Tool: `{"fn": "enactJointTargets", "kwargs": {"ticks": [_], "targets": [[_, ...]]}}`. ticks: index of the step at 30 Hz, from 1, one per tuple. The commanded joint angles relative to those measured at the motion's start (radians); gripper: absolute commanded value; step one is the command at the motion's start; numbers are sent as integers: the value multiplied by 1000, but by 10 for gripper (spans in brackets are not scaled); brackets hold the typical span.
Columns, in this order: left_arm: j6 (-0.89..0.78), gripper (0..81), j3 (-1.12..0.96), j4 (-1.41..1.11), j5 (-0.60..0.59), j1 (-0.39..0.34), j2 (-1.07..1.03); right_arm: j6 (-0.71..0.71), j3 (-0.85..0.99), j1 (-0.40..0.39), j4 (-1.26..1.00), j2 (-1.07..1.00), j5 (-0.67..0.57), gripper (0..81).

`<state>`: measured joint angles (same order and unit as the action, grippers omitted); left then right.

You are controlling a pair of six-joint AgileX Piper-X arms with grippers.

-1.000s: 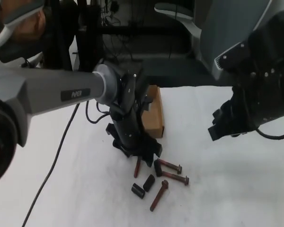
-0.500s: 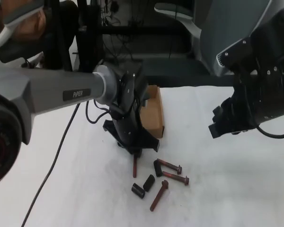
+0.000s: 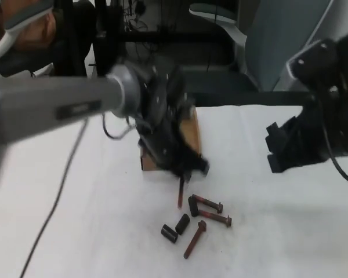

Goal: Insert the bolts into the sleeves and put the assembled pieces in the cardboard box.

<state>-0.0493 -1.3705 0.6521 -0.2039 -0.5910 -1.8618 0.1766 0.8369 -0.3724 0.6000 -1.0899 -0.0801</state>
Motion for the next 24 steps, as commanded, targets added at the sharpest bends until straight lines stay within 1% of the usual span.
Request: {"fn": "enactJointTargets", "kwargs": {"ticks": [1, 5, 9, 10, 11, 12, 15, 18, 22, 24], "targets": [[0, 18, 72, -134, 4, -2, 170, 10, -77, -13, -57, 85, -34, 4], [-9, 18, 293, -405, 64, -2, 412, -29, -207, -81, -193, 188, -30, 4], [-82, 18, 518, -692, 52, -2, 611, -48, -308, -213, -408, 231, -20, 4], [-114, 18, 592, -794, 44, -7, 677, -58, -326, -266, -474, 229, 14, 4], [-135, 18, 639, -879, 43, -12, 712, -65, -344, -303, -514, 225, 59, 4], [-143, 18, 694, -940, 40, -17, 751, -65, -358, -347, -558, 215, 102, 4], [-146, 18, 826, -1118, 35, -49, 838, -65, -384, -457, -665, 160, 179, 4], [-121, 18, 920, -1194, 17, -91, 895, -65, -388, -552, -761, 80, 251, 4], [-72, 18, 965, -1197, 5, -130, 922, -65, -388, -634, -892, -44, 356, 4], [-55, 18, 967, -1187, -9, -130, 922, -65, -388, -664, -958, -107, 401, 4]]}}
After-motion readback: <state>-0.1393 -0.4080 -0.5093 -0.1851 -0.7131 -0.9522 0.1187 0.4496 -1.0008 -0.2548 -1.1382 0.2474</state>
